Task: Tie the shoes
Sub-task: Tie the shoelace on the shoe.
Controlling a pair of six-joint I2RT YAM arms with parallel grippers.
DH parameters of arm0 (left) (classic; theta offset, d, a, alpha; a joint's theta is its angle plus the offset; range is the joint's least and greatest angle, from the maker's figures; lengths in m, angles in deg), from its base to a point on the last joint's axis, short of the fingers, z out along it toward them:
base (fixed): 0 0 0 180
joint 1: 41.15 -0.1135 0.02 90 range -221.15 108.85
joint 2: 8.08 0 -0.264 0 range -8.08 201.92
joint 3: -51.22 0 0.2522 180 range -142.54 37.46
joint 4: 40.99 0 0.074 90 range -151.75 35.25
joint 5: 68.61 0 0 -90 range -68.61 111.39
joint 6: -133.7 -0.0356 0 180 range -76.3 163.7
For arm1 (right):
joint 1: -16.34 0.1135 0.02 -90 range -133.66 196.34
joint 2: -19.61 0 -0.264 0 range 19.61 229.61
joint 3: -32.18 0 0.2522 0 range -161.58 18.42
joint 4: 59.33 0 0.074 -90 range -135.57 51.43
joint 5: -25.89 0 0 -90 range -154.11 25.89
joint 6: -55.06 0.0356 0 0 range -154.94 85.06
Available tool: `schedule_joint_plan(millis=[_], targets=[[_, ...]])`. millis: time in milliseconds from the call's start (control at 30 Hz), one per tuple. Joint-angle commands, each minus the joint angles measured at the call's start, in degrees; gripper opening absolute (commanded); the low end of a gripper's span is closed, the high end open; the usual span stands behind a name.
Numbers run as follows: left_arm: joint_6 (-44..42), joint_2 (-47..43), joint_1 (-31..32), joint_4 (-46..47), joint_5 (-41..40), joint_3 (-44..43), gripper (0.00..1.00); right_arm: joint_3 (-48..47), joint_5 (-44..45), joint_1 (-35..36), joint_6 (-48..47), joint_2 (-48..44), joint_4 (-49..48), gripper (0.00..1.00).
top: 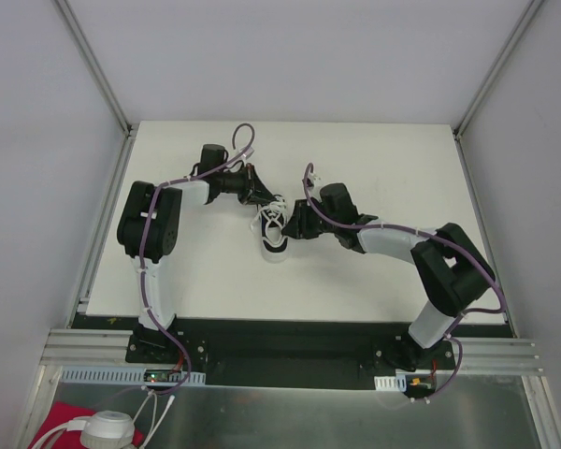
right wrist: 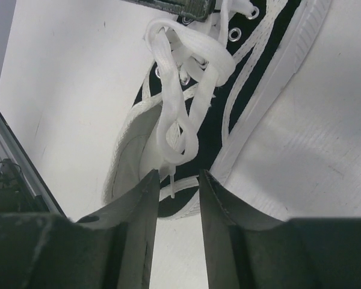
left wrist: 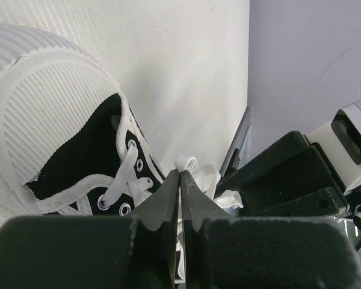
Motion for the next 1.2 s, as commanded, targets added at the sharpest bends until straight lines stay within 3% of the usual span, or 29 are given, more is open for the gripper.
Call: schedule_joint_plan(millis=[0, 400, 767, 1167], targets=[[-1.74, -0.35, 0.52, 0.82, 2.04, -0.72, 0.0, -0.67, 0.82, 0.27, -2.64, -2.66, 2.27, 0.38], [-1.92, -0.27, 0.96, 0.74, 2.48, -0.9, 0.0, -3.74, 2.76, -3.86, -5.72, -9.96, 4.31, 0.4], [-2.88, -0.88, 1.13, 0.21, 3.27, -1.33, 0.0, -22.11, -2.34, -6.4, 2.1, 6.03, 13.88, 0.4], [-3.94, -1.85, 1.31, 0.21, 3.27, -0.98, 0.0, -26.25, -6.47, -6.67, 3.77, 12.89, 14.41, 0.38]])
